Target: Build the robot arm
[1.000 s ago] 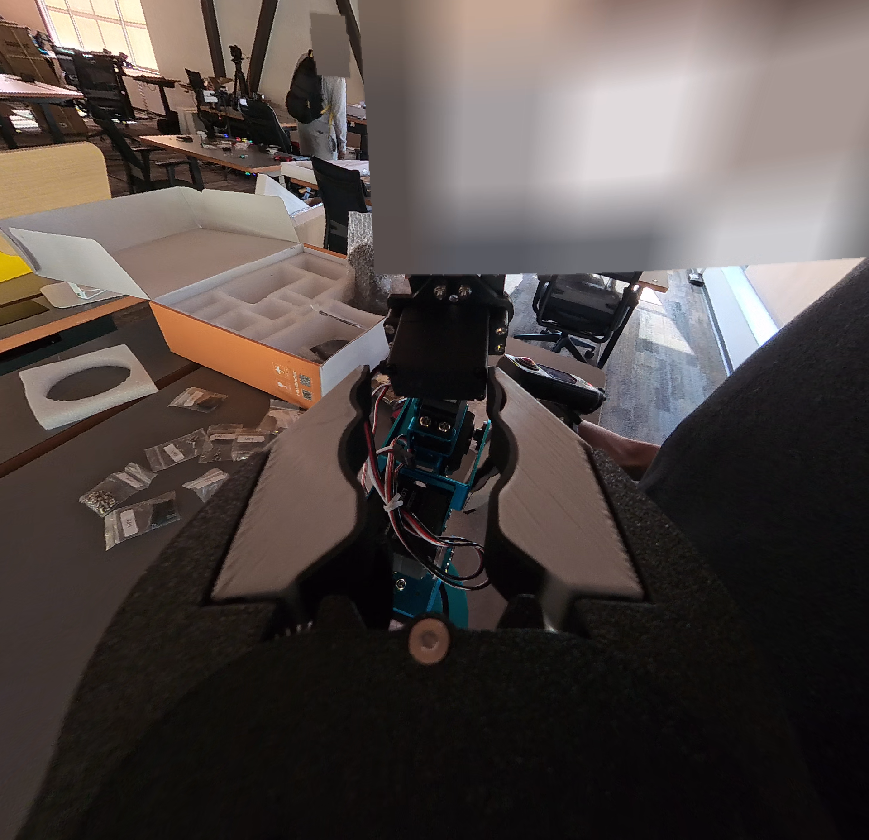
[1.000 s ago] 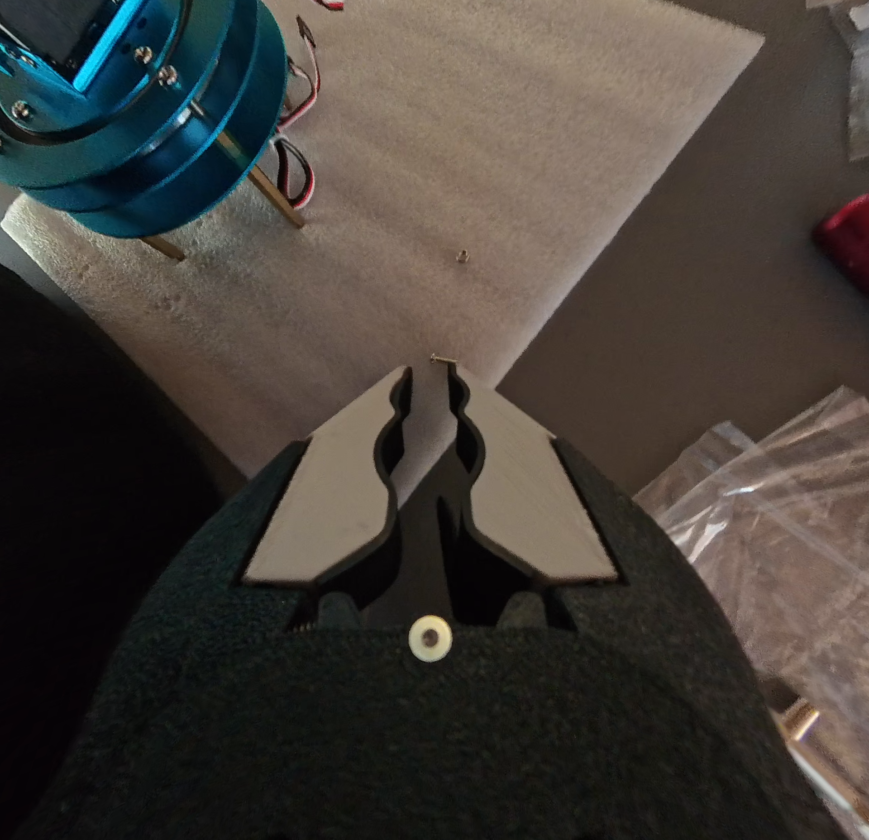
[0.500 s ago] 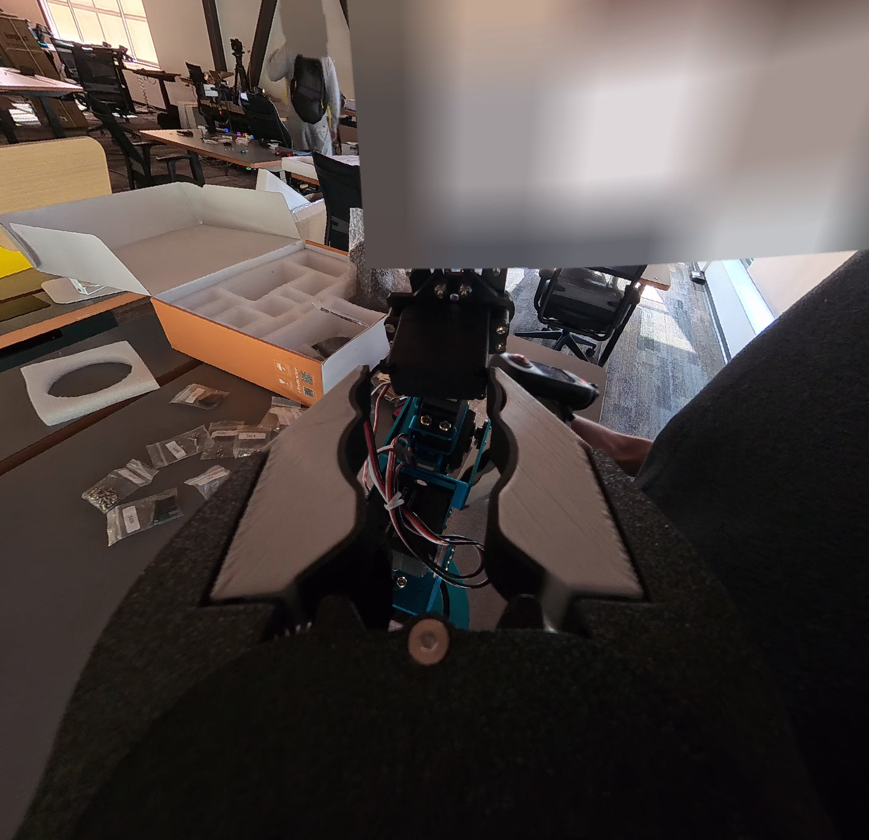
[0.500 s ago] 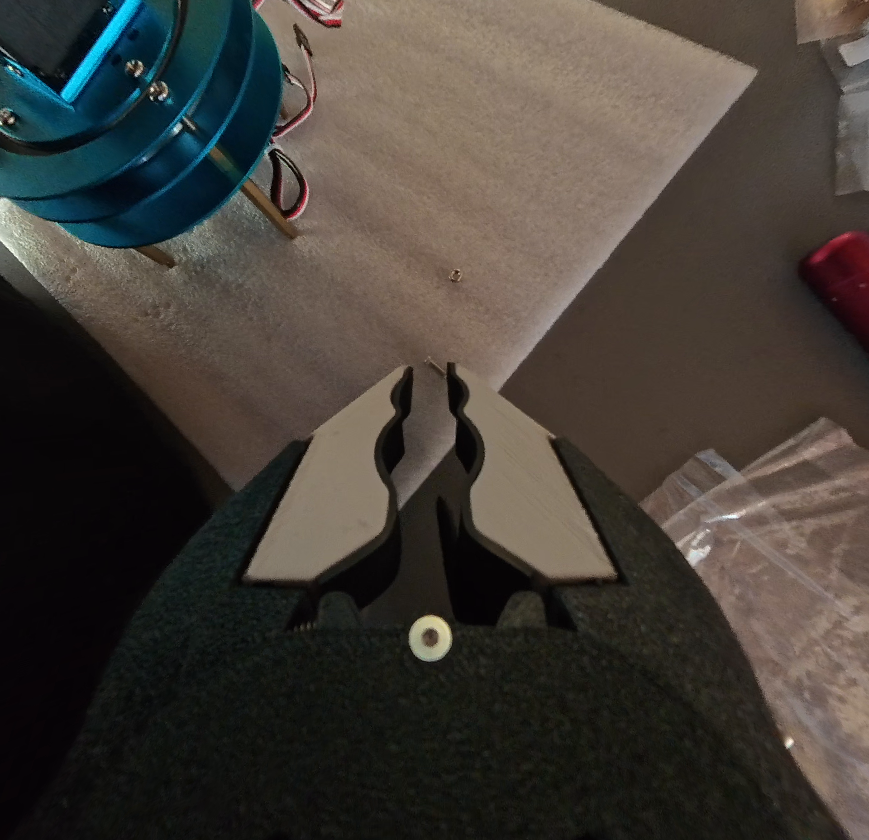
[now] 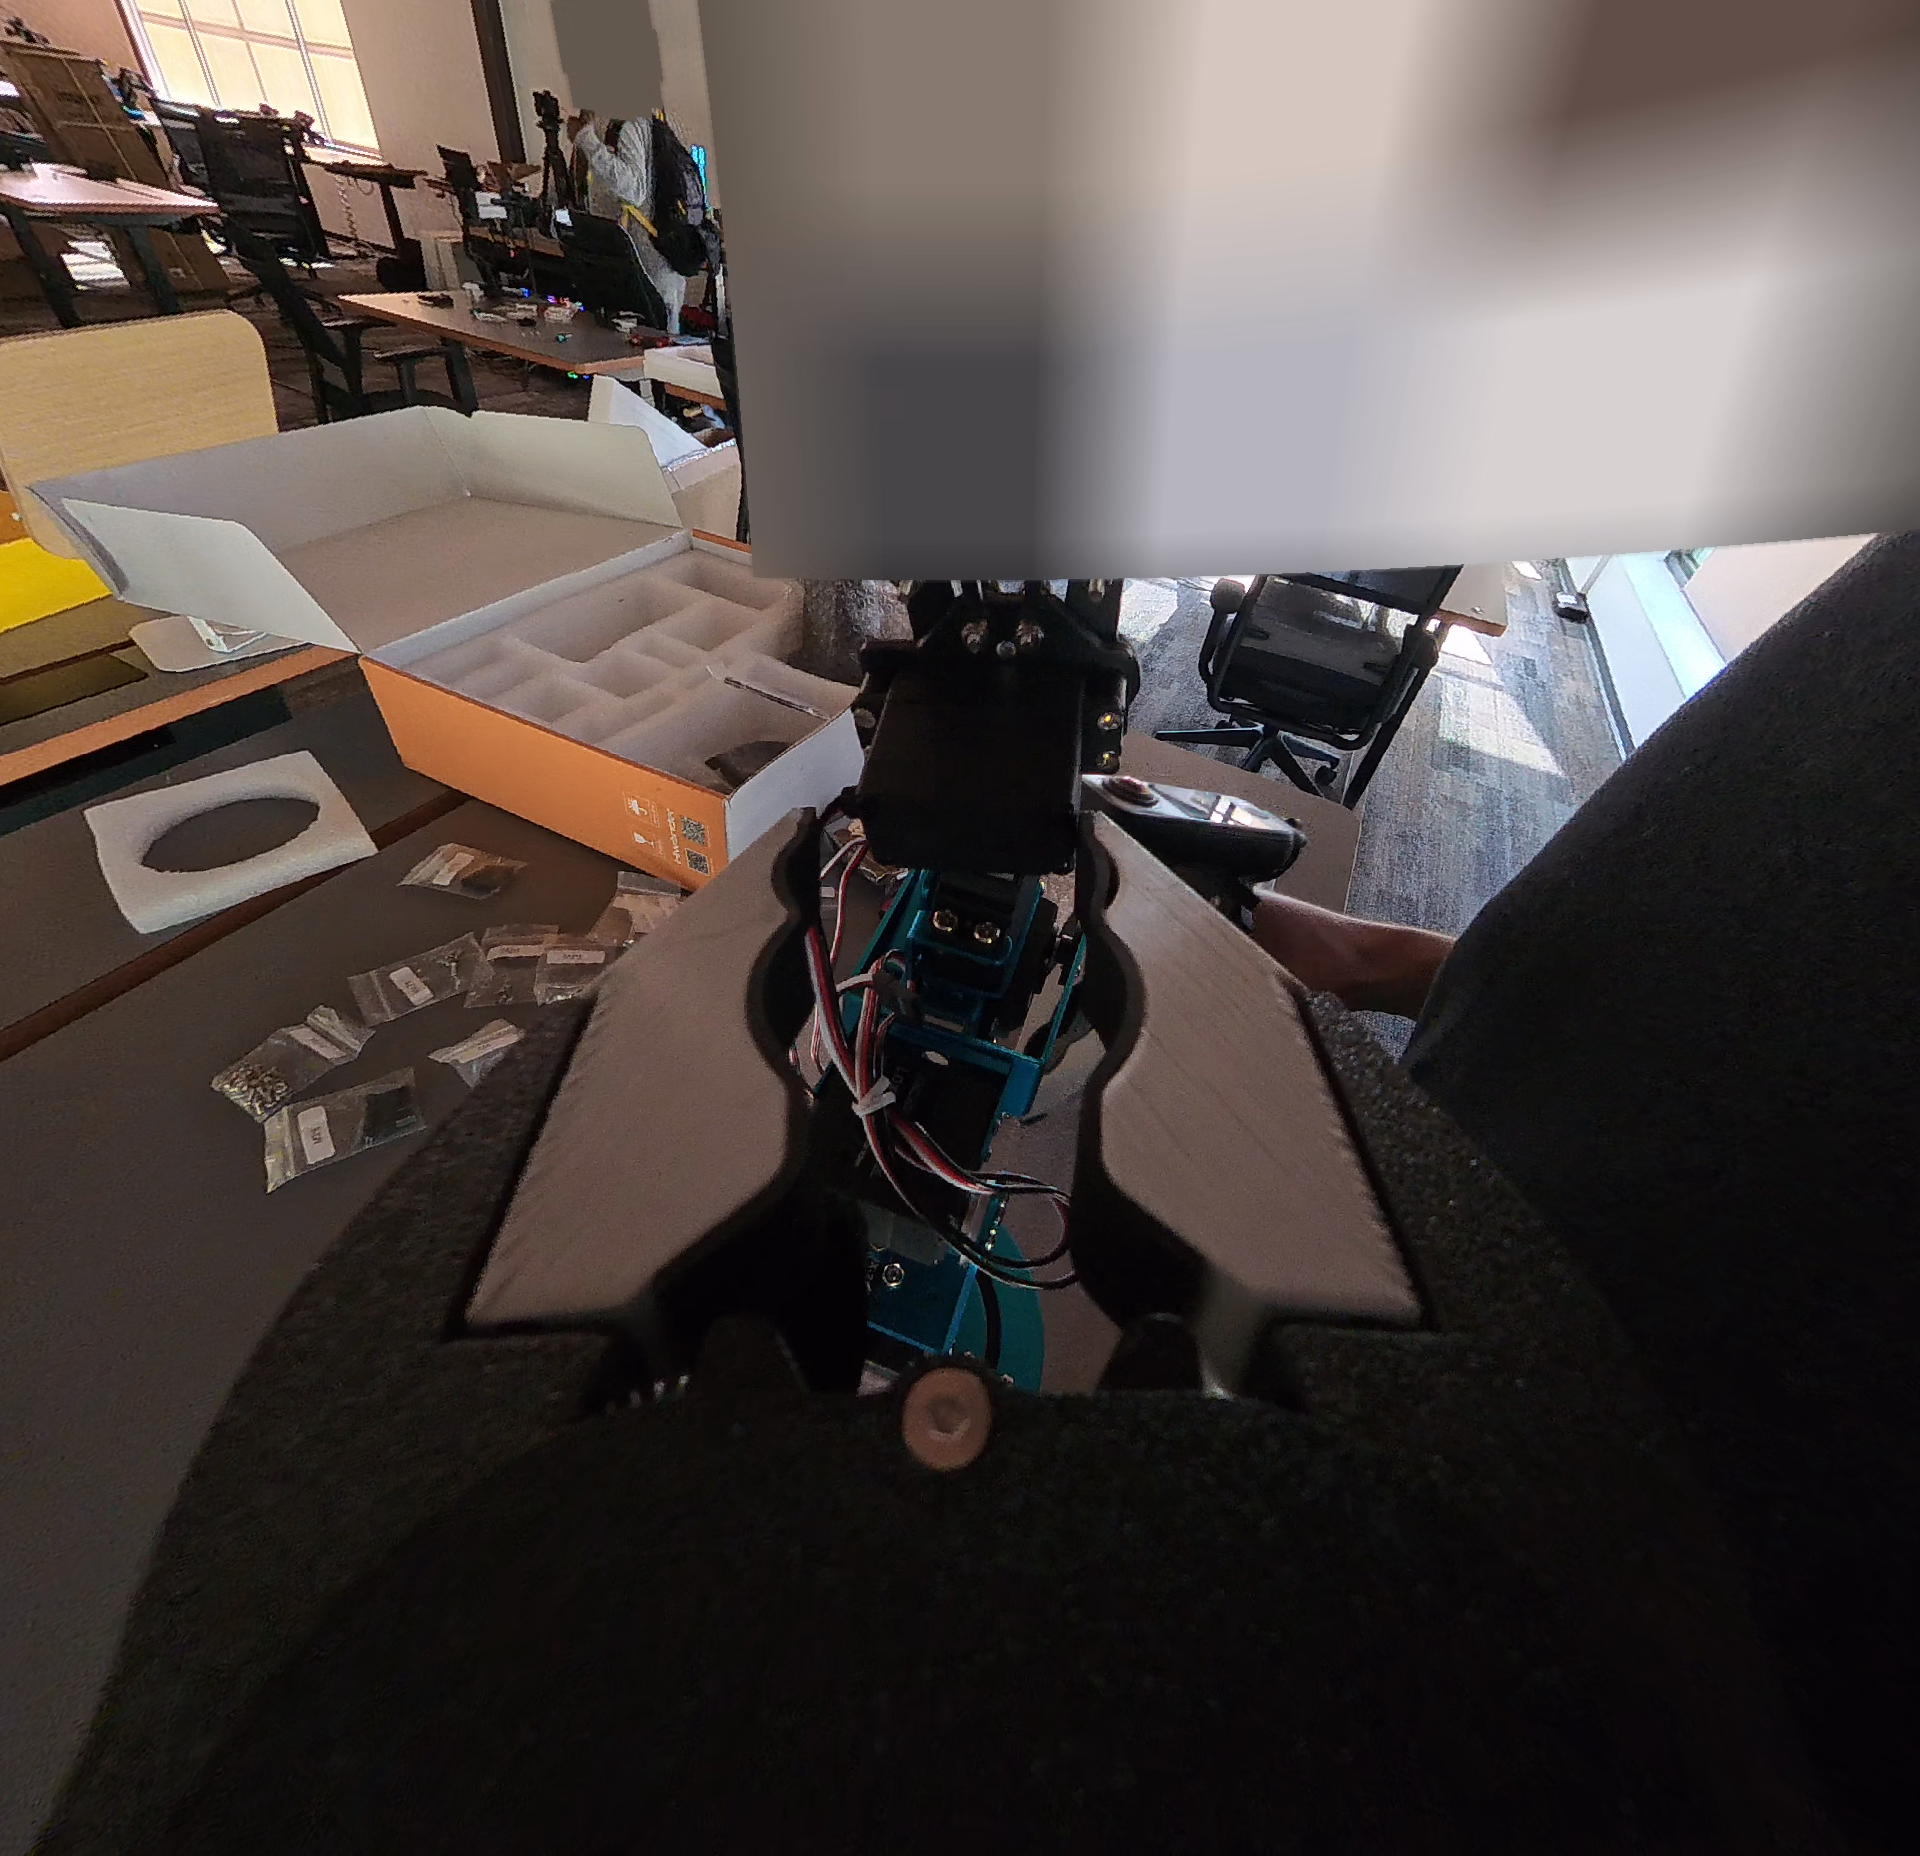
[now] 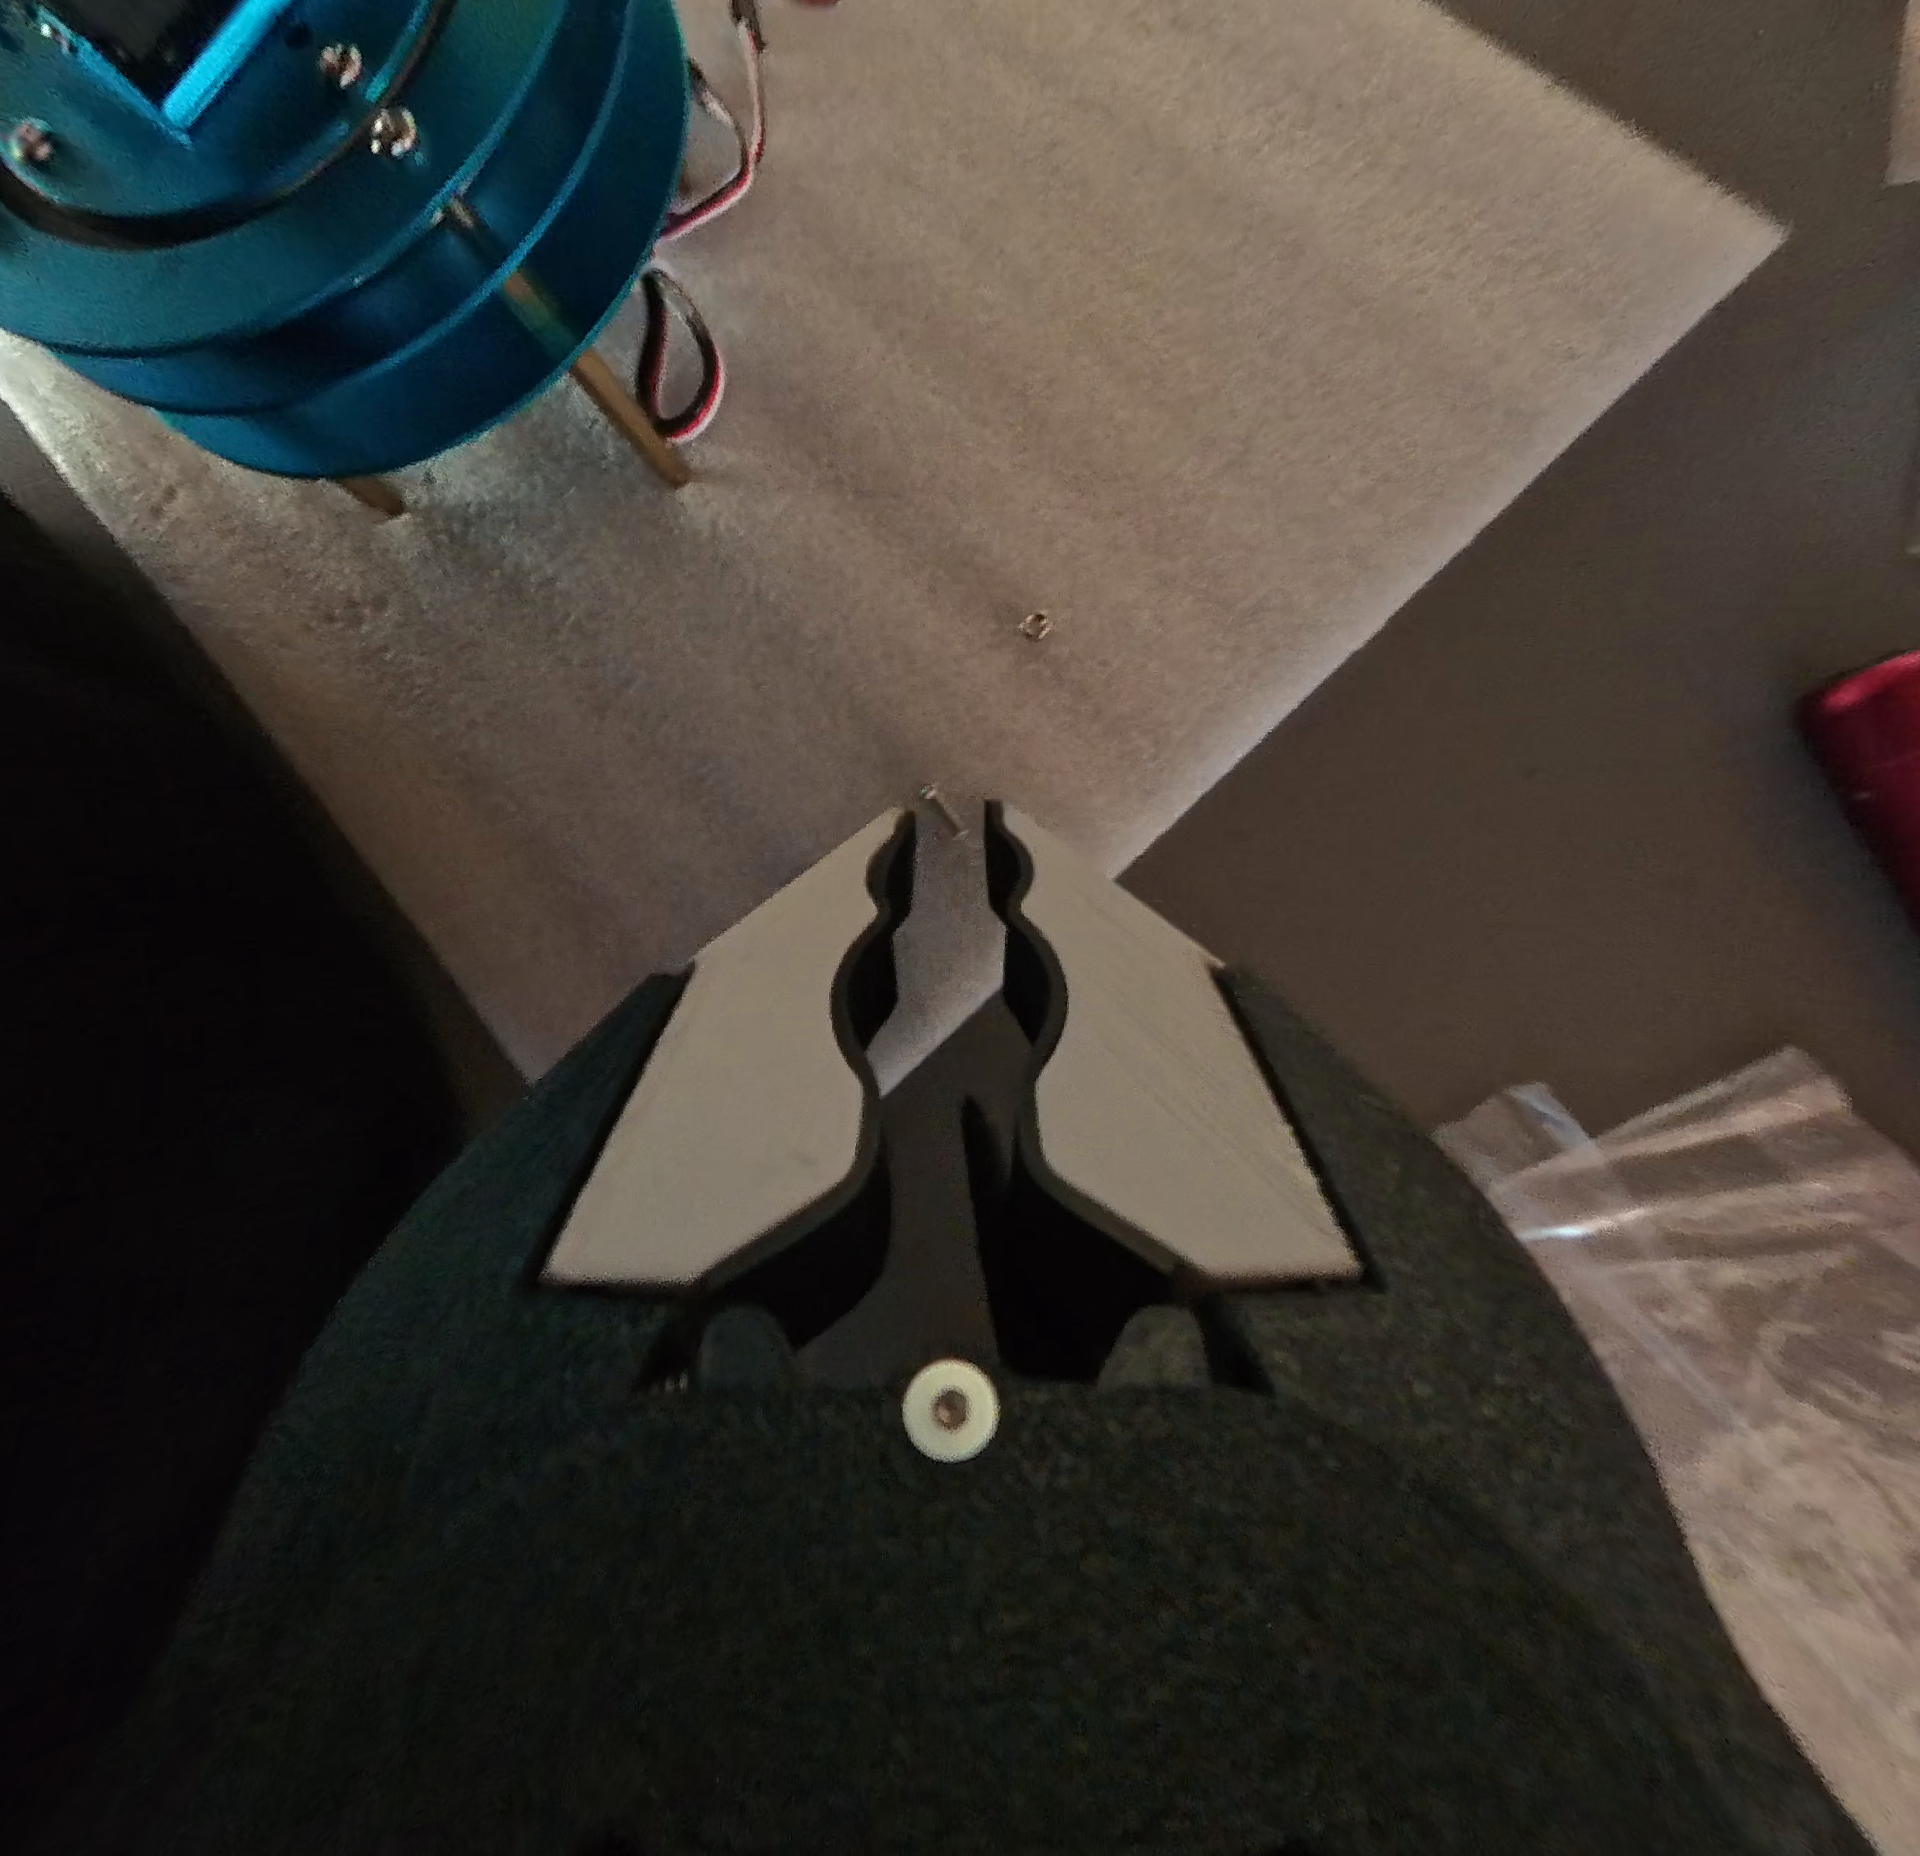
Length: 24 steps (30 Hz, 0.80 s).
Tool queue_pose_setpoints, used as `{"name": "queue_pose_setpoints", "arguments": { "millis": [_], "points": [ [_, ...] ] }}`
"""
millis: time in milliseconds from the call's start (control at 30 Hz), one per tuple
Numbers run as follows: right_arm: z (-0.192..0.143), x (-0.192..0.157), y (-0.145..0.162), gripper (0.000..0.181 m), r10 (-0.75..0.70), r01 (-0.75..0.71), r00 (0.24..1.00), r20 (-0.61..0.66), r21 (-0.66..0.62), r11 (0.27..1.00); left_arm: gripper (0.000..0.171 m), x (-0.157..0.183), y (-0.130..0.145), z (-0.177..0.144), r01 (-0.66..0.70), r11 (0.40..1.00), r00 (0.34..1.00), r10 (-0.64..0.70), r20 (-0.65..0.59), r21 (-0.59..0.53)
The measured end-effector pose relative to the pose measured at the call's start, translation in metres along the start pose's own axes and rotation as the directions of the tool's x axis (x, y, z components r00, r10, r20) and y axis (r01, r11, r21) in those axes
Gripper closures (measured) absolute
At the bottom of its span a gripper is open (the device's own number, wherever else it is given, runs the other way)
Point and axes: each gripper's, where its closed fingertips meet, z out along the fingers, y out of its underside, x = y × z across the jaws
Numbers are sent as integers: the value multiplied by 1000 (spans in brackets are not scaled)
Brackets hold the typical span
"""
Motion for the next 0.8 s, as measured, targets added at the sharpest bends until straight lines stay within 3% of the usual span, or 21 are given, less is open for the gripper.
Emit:
{"name": "queue_pose_setpoints", "arguments": {
  "millis": [333, 567, 800],
  "points": [
    [-5, -31, 2, 176, 29, -30, 988, 150, 3, 1000, 123, 0, 1, 1, 1, 1000, 1000, -1, 4, 1],
    [-5, -25, 9, 173, -1, 4, 993, 118, -29, 1000, 123, 1, 2, 1, -11, 1000, 1000, 11, 18, -5],
    [-16, -30, -1, 168, 23, -29, 991, 129, 41, 999, 120, 6, 0, -2, 2, 1000, 1000, -3, 8, 10]
  ]
}}
